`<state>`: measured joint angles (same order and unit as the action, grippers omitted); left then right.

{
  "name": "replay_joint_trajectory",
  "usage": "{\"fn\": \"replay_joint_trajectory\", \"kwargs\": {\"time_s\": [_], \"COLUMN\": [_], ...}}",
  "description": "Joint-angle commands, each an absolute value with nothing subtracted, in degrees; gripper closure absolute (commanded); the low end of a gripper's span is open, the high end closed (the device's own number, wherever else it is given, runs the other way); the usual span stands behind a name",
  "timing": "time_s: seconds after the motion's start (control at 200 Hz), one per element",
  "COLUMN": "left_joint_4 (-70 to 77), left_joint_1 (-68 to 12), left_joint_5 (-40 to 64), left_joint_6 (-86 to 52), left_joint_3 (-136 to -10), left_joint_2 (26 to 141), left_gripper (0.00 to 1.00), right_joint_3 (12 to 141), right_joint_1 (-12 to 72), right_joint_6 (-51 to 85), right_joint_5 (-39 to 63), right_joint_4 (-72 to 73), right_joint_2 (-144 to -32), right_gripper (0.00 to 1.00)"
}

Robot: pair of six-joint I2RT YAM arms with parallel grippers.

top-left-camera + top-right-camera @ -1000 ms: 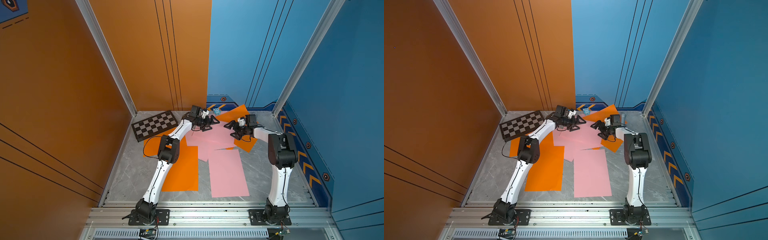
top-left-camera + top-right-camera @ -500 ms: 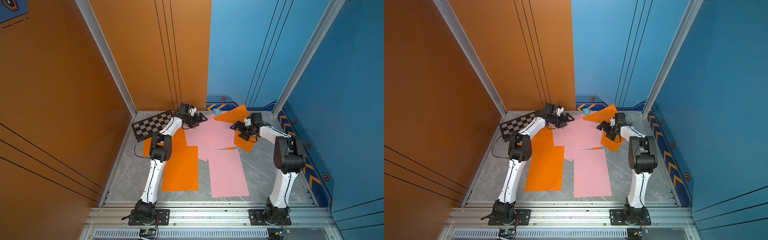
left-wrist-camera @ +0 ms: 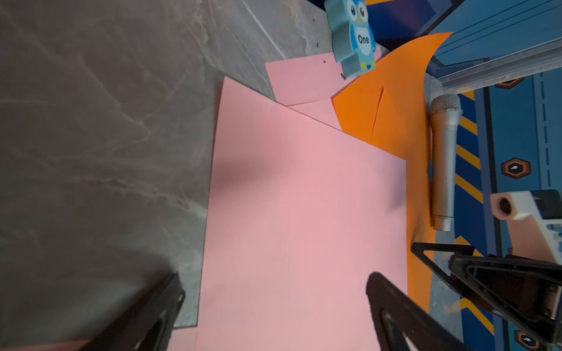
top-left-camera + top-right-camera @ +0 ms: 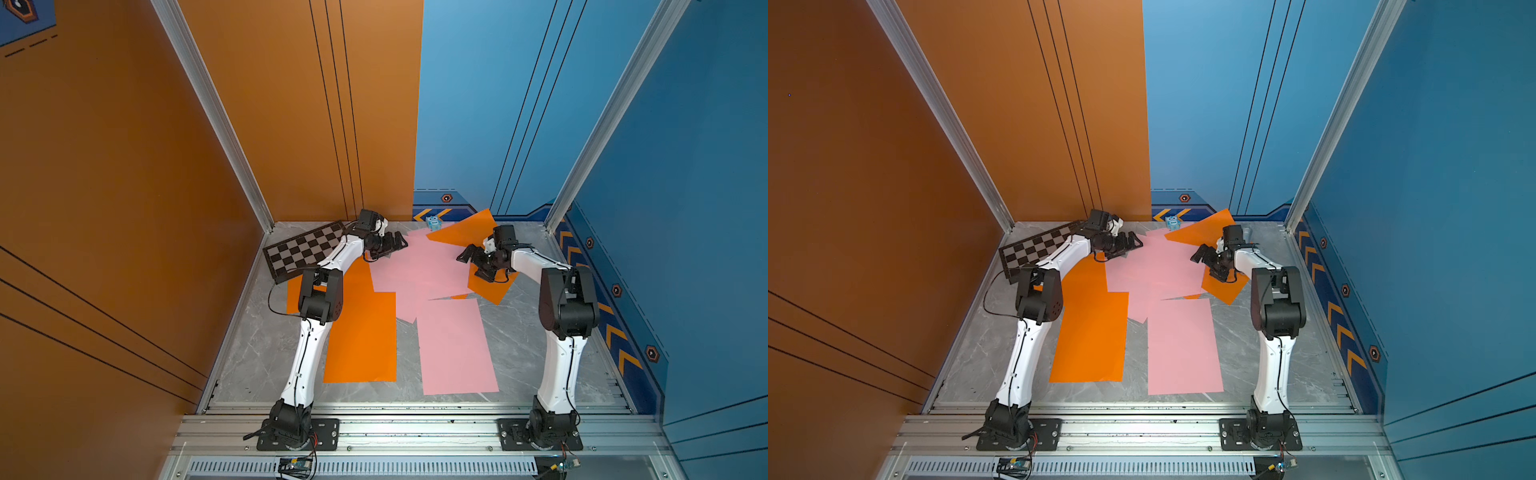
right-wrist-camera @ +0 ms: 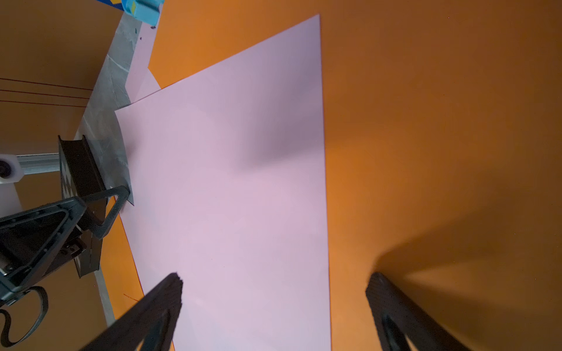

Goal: Sort the scattered colored papers by color
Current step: Pick up the colored paper.

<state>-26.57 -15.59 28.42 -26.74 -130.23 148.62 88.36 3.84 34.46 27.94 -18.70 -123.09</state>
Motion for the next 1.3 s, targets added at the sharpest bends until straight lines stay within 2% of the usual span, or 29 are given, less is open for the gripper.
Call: {"fn": "replay_joint_trajectory", "kwargs": {"time_s": [0.0,0.325,0.831,1.296], "left_joint_4": [-31.29,-31.25,-31.13,-30.06], "left_joint_1": [-17.14,-18.54,-18.72,-21.70], "left_joint_5": [24.96,28.47,39.43,46.90], "left_joint_6": [-24.98,-26.92,-32.34,-36.90], "left_joint_3": [-131.21,-131.22,-139.15,-144.42], "left_joint_2": [149.44,151.42,153.54,153.93], "left_gripper": [0.02,0.02,0.02,0.02], "right_joint_3": [89.58,91.32,85.87,84.78], "right_joint_1": [5.42,6.94,7.65,8.79], "right_joint_6": [34.08,36.99,50.10,51.29], "right_joint_5": [26.93,32.07,44.65,43.56], "right_joint_4": [-22.06,-19.77,3.75,6.15], "right_joint_2": [-126.39,-129.71,-130.25,-130.67], "right_gripper": [0.03,0.02,0.00,0.02]}}
